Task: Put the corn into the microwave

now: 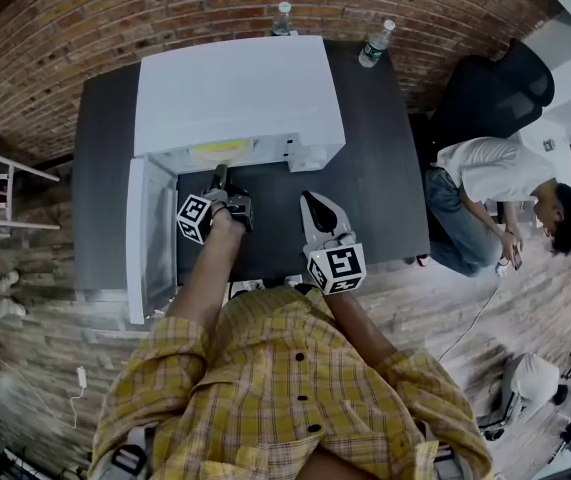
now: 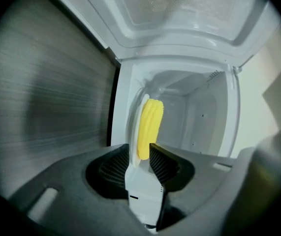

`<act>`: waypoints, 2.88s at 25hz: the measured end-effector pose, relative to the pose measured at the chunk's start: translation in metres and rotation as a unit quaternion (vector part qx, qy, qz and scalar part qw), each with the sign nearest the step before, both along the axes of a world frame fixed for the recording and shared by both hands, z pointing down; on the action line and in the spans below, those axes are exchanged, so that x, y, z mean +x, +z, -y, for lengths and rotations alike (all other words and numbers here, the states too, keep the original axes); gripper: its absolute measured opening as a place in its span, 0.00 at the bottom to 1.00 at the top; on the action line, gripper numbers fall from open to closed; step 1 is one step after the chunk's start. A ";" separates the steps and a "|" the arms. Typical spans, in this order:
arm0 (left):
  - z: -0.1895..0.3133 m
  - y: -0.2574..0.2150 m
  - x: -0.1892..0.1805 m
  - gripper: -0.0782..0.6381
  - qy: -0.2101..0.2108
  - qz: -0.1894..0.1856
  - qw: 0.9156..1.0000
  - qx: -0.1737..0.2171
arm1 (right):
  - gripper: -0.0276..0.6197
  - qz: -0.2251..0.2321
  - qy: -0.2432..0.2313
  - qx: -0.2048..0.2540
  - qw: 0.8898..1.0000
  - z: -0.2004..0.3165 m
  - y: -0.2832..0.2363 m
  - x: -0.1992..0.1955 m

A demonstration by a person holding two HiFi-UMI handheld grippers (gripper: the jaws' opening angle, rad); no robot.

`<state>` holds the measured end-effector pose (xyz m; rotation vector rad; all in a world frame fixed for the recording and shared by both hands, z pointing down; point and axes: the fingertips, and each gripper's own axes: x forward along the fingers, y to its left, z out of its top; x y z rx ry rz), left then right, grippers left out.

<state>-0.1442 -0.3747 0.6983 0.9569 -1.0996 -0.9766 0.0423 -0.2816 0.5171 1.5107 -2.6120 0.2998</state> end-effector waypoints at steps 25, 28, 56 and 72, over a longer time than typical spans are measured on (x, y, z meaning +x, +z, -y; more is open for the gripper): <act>-0.076 -0.131 0.031 0.11 0.086 0.128 0.974 0.166 | 0.04 0.000 -0.034 0.011 0.999 -0.030 -0.013 -0.011; -0.085 -0.144 0.036 0.11 0.110 0.192 0.958 0.183 | 0.04 0.004 -0.040 0.013 0.999 -0.033 -0.015 -0.014; -0.133 -0.215 0.053 0.11 0.198 0.625 0.704 0.274 | 0.04 0.022 -0.021 0.021 0.999 -0.011 -0.016 0.007; -0.137 -0.213 0.049 0.11 0.204 0.664 0.667 0.268 | 0.04 0.021 -0.044 0.034 0.998 -0.015 -0.021 -0.010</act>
